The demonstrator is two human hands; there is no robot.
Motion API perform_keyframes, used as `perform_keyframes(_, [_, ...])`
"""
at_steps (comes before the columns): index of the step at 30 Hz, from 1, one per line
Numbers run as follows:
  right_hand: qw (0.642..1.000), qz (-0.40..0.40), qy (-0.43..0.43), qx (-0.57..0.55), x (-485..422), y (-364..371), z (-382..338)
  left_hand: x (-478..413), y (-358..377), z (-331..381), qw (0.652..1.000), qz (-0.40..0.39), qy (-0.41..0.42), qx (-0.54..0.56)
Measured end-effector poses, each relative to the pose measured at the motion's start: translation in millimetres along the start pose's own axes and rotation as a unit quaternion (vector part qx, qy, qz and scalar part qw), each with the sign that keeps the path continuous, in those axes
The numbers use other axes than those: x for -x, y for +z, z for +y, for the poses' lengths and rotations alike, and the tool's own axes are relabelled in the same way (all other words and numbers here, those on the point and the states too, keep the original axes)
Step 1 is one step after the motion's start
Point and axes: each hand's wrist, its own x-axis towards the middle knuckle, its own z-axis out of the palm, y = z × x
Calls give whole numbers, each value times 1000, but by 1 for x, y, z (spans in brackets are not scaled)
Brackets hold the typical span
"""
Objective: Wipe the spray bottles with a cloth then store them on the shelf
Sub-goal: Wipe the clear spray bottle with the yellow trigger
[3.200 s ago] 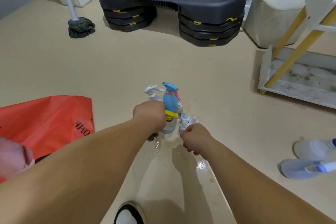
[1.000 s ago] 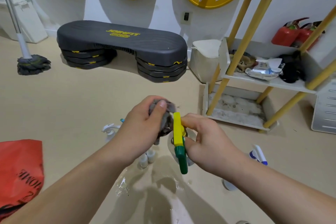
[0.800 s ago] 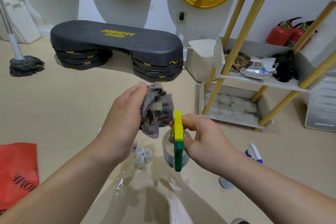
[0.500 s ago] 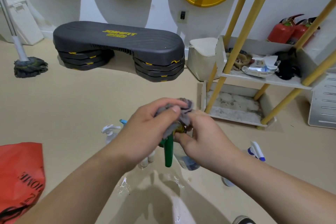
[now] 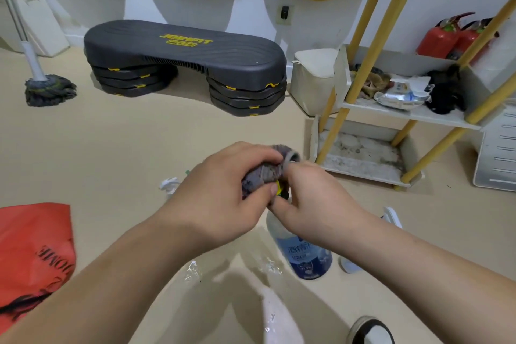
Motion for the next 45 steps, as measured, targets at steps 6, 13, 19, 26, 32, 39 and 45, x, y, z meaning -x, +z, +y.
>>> perform_keyframes(6, [996, 8, 12, -88, -2, -4, -1, -7, -2, -1, 983, 60, -85, 148])
perform_keyframes(13, [983, -60, 18, -172, -1, -2, 5, -6, 3, -7, 968, 109, -91, 204])
perform_keyframes(19, [970, -104, 7, -221, 2, -1, 14, -3, 14, -4, 966, 129, -93, 204])
perform_keyframes(26, [970, -53, 7, -236, 2, -1, 17, -18, 0, 0, 904, 208, -208, 310])
perform_keyframes(32, [972, -54, 31, -226, 1, 3, 15, -13, -13, 1, 972, 156, -43, 168])
perform_keyframes(39, [991, -78, -3, -104, 2, 6, 8, -15, -7, -21, 998, 16, -43, -35])
perform_keyframes(45, [988, -102, 15, -115, 1, 6, 7, -16, -5, -13, 986, 25, -88, -143])
